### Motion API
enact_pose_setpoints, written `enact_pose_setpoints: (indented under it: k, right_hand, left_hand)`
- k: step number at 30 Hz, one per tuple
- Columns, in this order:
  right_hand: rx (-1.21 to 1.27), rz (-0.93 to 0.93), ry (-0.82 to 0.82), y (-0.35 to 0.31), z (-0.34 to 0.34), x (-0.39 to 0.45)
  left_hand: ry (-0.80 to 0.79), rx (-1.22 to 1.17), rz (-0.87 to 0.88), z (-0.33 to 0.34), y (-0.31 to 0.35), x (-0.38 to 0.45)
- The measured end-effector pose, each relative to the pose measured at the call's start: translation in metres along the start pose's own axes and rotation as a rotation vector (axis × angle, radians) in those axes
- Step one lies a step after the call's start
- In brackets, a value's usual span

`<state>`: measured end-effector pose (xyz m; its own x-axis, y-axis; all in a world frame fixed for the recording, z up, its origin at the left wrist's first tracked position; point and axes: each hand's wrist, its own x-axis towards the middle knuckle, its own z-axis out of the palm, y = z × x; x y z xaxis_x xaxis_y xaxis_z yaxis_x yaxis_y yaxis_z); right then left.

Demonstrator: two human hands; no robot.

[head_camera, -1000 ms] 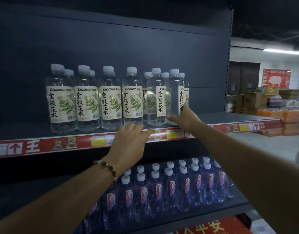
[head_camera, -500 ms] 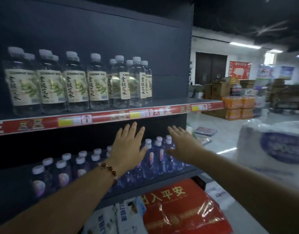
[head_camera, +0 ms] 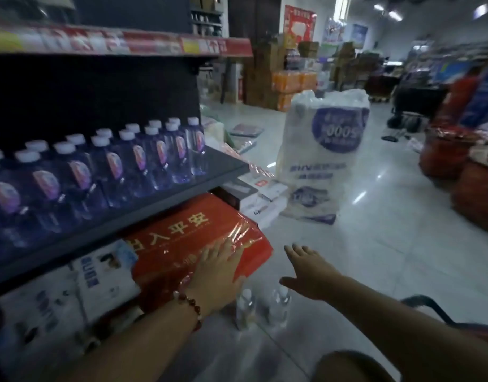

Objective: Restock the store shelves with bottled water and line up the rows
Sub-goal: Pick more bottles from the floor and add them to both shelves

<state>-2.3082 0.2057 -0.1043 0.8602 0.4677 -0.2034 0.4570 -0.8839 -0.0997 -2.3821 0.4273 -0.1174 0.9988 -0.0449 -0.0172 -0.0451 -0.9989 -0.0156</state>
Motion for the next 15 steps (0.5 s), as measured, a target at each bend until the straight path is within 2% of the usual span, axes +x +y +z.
enact_pose_setpoints:
  k: [5, 12, 15]
  right_hand:
    - [0.085, 0.051, -0.085, 0.039, 0.062, 0.027]
    - [0.171, 0.101, -0.211, 0.053, 0.154, 0.084]
    - [0.242, 0.160, -0.253, 0.057, 0.187, 0.105]
  left_hand:
    - [-0.135, -0.048, 0.080, 0.079, 0.032, 0.030]
    - [-0.254, -0.059, 0.043, 0.172, 0.024, 0.081]
    - [-0.253, -0.071, 0.020, 0.201, 0.016, 0.098]
